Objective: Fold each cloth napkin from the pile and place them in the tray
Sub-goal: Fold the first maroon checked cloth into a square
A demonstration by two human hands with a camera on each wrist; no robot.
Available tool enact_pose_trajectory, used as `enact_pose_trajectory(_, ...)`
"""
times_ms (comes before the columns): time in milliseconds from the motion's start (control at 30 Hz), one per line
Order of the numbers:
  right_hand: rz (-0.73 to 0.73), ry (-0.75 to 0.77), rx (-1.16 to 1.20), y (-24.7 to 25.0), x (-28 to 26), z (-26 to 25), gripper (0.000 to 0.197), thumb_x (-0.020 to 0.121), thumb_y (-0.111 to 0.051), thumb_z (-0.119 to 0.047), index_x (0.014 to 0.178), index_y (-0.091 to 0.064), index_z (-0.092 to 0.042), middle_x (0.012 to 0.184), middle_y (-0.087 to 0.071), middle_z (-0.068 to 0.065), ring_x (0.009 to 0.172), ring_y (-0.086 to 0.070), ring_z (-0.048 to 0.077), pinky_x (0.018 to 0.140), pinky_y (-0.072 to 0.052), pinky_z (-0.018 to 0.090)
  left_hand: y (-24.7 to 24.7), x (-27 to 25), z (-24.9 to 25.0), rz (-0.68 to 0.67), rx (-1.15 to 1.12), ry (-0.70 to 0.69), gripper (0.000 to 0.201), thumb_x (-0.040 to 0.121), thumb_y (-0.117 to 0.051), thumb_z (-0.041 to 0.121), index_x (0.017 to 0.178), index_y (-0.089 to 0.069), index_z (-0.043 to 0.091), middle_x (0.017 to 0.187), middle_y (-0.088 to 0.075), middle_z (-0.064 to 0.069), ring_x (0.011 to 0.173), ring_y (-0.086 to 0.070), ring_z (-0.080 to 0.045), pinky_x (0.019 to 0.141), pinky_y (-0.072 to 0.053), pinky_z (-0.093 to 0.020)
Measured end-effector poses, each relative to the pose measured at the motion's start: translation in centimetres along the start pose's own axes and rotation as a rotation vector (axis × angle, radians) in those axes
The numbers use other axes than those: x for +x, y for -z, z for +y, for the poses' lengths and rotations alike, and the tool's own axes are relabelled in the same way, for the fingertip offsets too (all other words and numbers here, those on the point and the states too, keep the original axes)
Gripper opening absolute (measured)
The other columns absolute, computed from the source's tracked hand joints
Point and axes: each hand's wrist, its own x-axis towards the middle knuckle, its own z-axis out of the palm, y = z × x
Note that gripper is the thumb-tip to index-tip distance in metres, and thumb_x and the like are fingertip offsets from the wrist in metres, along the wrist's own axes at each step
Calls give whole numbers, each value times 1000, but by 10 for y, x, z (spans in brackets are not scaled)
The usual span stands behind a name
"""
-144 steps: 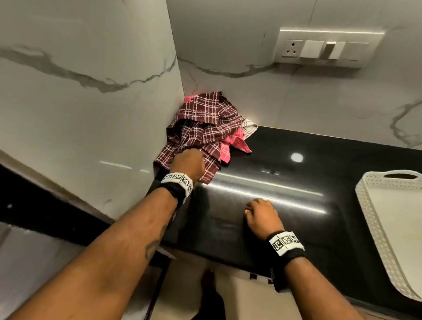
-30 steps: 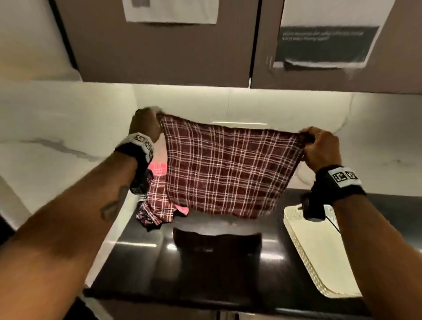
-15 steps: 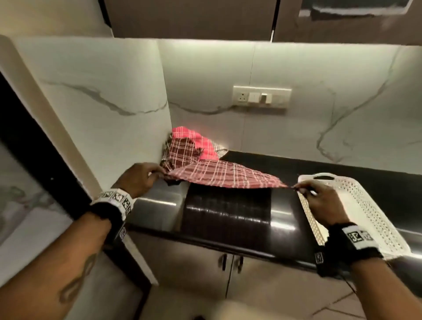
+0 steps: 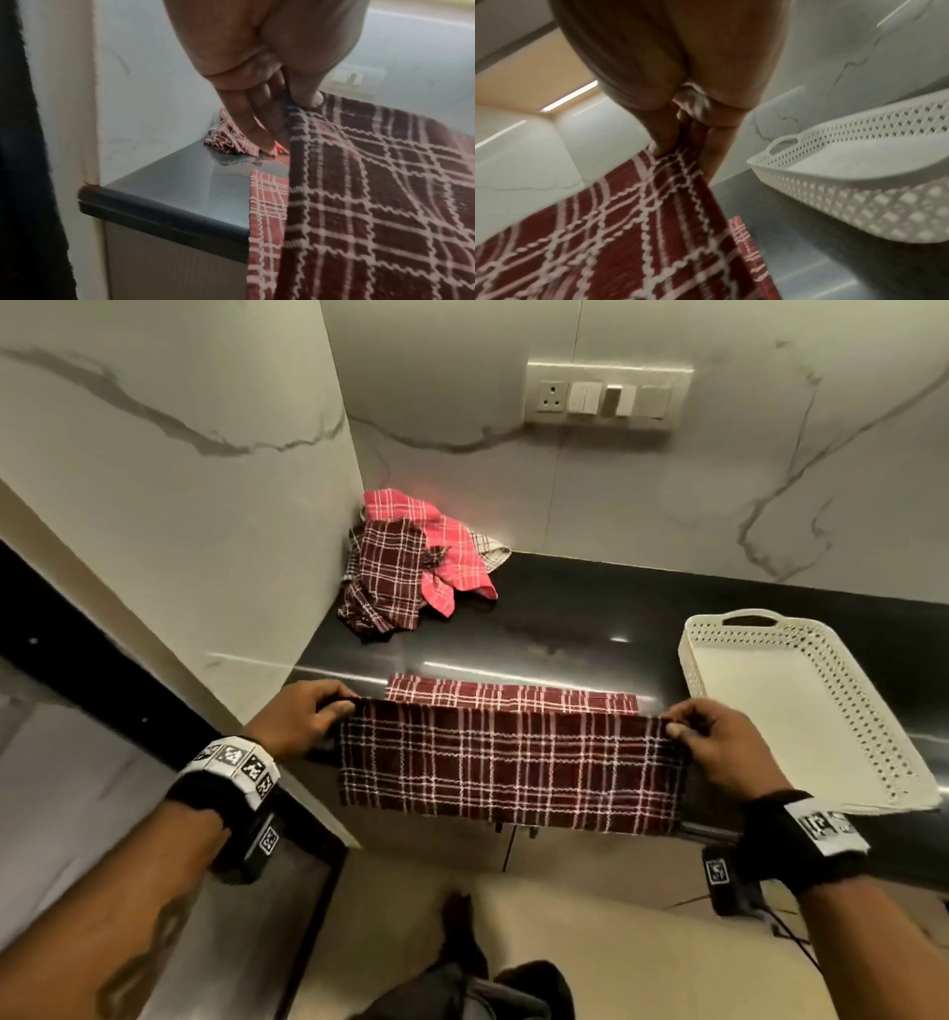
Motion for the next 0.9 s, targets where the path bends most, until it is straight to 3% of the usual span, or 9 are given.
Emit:
enact_pose_trajectory(133,55,-120,-108,-36,58,20,9,87,-72,-12,81,-69,-17,84,-73,5,83,-68,26,84,-54,39,-34,65,-13,18,6,122,12,95,-63,22,89,-70,16,87,-71,-3,84,-67,-21,78,-51,-37)
enact_pose_trajectory(233,85,-261,-95,-61,91,37,7,88,-70,-13,84,-72,-18,88,-74,8,87,-68,27,88,-54,41,-60,109,-22,-4,8,218,12,96,-62,21,88,-69,16,90,-71,-5,91,-67,-26,78,-44,-31)
enact_pose_trajectory(367,135,-335,-86,-77,118,49,6,91,-67,-15,91,-73,-15,97,-74,10,94,-68,28,91,-52,37,-76,144,-31,42,15,276,13,94,-63,18,95,-74,10,99,-74,-11,96,-67,-28,86,-46,-32)
enact_pose_trajectory(467,156,-353,-116,-82,132,53,12,93,-66,-18,96,-74,-10,99,-74,12,95,-67,29,89,-50,34,-82,158,-37,67,37,320,14,95,-62,17,98,-73,10,101,-74,-11,97,-67,-29,89,-46,-33)
enact_pose_trajectory(567,130,-340,-190,-84,143,51,12,92,-66,-15,94,-74,-7,96,-73,14,92,-67,31,85,-47,30,-84,165,-42,105,36,349,9,93,-64,17,94,-71,12,97,-73,-9,88,-65,-24,86,-46,-31)
enact_pose_trajectory(733,117,-374,-276,-89,149,52,9,90,-66,-14,88,-75,-11,92,-74,14,89,-68,31,84,-49,31,-92,169,-46,124,76,308,6,90,-67,17,84,-66,18,93,-68,-3,91,-63,-24,86,-49,-35)
enact_pose_trajectory(800,104,-385,-326,-89,148,50,11,90,-64,-14,91,-74,-12,95,-72,15,91,-66,34,83,-50,34,-95,169,-45,141,95,307,6,91,-66,17,85,-64,19,94,-66,-3,91,-63,-25,85,-50,-37)
enact_pose_trajectory(900,75,-345,-565,-90,143,38,24,92,-56,-12,113,-66,-9,115,-61,19,105,-58,40,91,-50,47,-97,164,-30,159,203,289,11,94,-62,25,100,-60,16,105,-59,-7,97,-60,-29,86,-50,-45)
